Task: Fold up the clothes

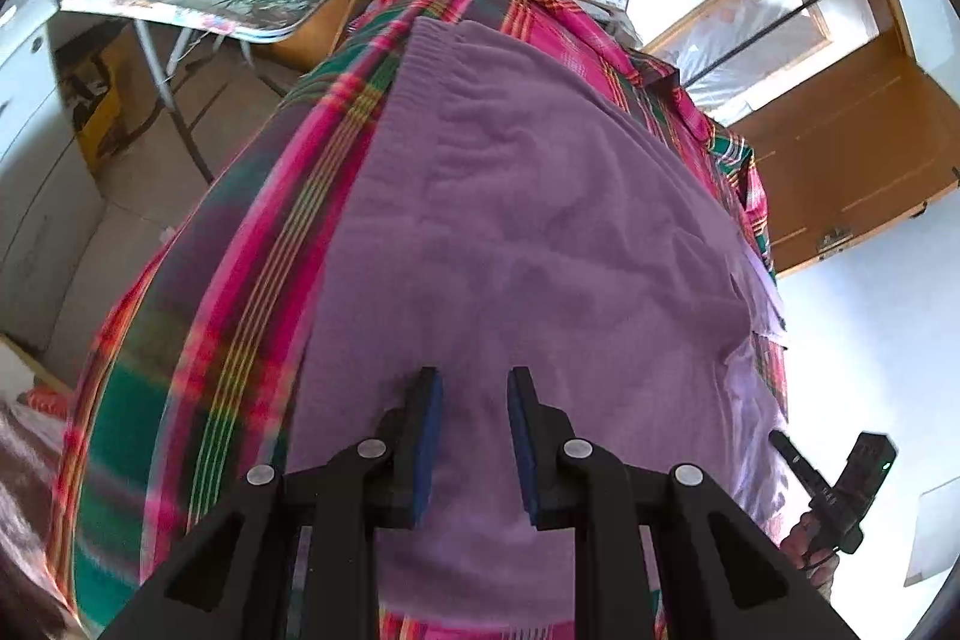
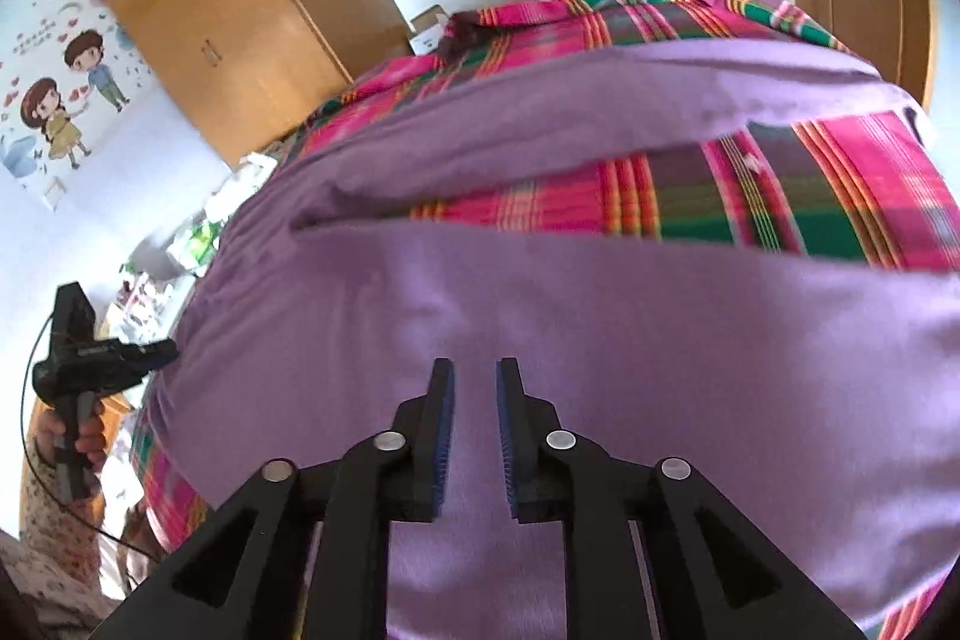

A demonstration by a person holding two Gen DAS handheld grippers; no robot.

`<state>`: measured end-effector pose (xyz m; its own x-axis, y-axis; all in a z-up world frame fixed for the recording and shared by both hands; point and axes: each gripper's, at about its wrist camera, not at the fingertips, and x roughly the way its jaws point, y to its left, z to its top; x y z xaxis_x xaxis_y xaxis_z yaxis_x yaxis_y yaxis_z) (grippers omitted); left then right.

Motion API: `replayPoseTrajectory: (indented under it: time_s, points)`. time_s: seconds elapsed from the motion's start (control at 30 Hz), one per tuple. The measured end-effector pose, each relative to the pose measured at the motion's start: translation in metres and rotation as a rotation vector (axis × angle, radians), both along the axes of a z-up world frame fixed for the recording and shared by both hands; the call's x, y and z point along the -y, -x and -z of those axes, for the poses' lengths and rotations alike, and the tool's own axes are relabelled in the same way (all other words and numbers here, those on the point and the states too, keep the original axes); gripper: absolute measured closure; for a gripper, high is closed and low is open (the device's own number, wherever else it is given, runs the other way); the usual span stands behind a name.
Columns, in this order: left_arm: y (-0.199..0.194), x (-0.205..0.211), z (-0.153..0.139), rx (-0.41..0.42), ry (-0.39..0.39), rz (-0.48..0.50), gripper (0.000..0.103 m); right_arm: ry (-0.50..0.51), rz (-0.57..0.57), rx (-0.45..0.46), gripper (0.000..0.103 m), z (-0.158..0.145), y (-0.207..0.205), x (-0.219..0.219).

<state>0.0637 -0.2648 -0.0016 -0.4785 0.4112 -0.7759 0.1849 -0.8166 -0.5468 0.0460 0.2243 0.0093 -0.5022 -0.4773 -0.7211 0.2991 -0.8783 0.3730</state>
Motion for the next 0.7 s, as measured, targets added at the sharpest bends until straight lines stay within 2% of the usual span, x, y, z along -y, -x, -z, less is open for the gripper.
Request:
replayPoseTrajectory:
  time_s: [0.17,0.27,0.43,0.53,0.7]
  points:
    - [-0.026,0.007,0.000,-0.006,-0.019,-0.031,0.080,-0.026,-0.021,0.009,0.080,0.009,-0.021,-0.001]
    - [-0.041,0.011,-0.004,-0.014,0.002,-0.060,0.080,-0.056,-0.042,-0.011,0.077,0.008,-0.032,0.008]
    - [-0.064,0.025,-0.008,-0.028,0.005,-0.140,0.080,-0.090,-0.143,-0.058,0.075,0.003,-0.047,0.034]
    - [-0.076,0.033,-0.003,-0.014,-0.033,-0.189,0.077,-0.104,-0.189,-0.077,0.074,0.002,-0.052,0.049]
    - [-0.085,0.034,0.006,0.009,-0.079,-0.201,0.074,-0.091,-0.225,-0.078,0.074,0.003,-0.058,0.063]
